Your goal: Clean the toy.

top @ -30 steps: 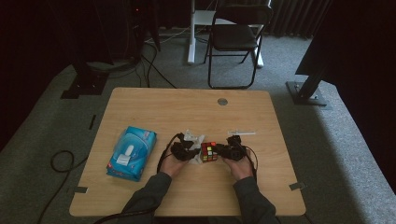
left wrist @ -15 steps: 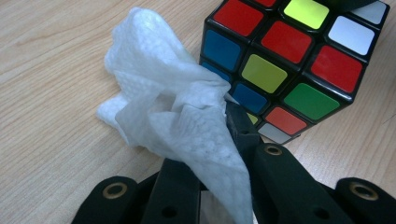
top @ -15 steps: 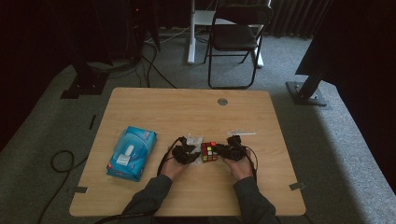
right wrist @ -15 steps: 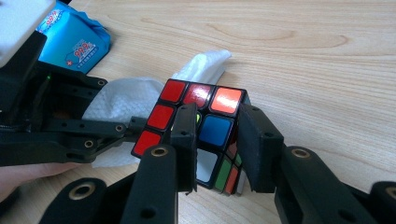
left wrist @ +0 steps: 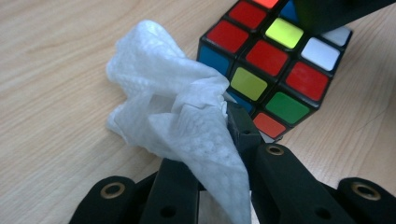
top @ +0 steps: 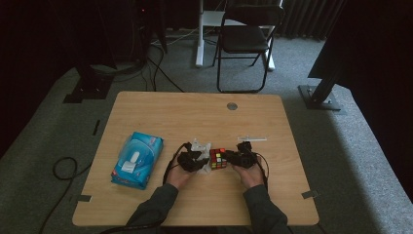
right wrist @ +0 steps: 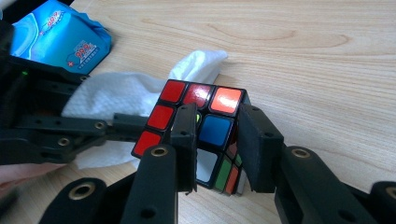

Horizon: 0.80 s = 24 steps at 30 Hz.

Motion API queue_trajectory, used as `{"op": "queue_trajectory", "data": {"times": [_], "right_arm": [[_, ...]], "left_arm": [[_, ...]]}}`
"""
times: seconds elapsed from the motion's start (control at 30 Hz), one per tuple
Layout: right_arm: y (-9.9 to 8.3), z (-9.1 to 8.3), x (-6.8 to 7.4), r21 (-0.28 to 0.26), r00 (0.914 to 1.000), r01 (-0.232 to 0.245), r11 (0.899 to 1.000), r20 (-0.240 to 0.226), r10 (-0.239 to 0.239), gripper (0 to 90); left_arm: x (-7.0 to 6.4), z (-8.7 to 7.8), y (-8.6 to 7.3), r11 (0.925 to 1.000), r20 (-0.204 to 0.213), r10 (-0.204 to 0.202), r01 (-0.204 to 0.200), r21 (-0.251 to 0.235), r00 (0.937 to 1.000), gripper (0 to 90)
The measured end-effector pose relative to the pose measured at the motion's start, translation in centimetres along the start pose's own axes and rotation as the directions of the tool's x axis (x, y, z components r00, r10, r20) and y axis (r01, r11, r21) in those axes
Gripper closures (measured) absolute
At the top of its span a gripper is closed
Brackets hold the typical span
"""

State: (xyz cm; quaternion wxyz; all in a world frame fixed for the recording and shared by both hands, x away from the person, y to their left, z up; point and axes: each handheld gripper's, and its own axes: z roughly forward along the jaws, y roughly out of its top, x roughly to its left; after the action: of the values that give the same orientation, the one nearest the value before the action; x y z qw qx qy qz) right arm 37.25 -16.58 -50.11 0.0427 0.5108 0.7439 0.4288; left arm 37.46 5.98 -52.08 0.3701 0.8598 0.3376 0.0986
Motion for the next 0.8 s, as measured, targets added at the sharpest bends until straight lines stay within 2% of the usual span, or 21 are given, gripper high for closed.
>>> {"op": "queue_trajectory", "data": {"times": [0.3, 0.43, 0.8], "right_arm": [[0.0, 0.0, 0.0, 0.0, 1.0, -0.001, 1.0, -0.002, 0.001, 69.1], [0.0, 0.0, 0.0, 0.0, 1.0, -0.002, 1.0, -0.003, 0.002, 69.0], [0.0, 0.0, -0.1, 0.0, 1.0, -0.004, 1.0, -0.005, 0.004, 69.0]], "left_arm": [[-0.2, -1.3, 0.3, 0.999, 0.021, -0.003, 0.004, -0.043, 0.9998, 83.6], [-0.4, -1.7, 0.5, 0.9978, 0.062, -0.014, 0.018, -0.064, 0.998, 83.6], [-1.0, -2.0, 0.6, 0.9974, 0.082, 0.0, 0.006, -0.072, 0.9966, 83.7]]}}
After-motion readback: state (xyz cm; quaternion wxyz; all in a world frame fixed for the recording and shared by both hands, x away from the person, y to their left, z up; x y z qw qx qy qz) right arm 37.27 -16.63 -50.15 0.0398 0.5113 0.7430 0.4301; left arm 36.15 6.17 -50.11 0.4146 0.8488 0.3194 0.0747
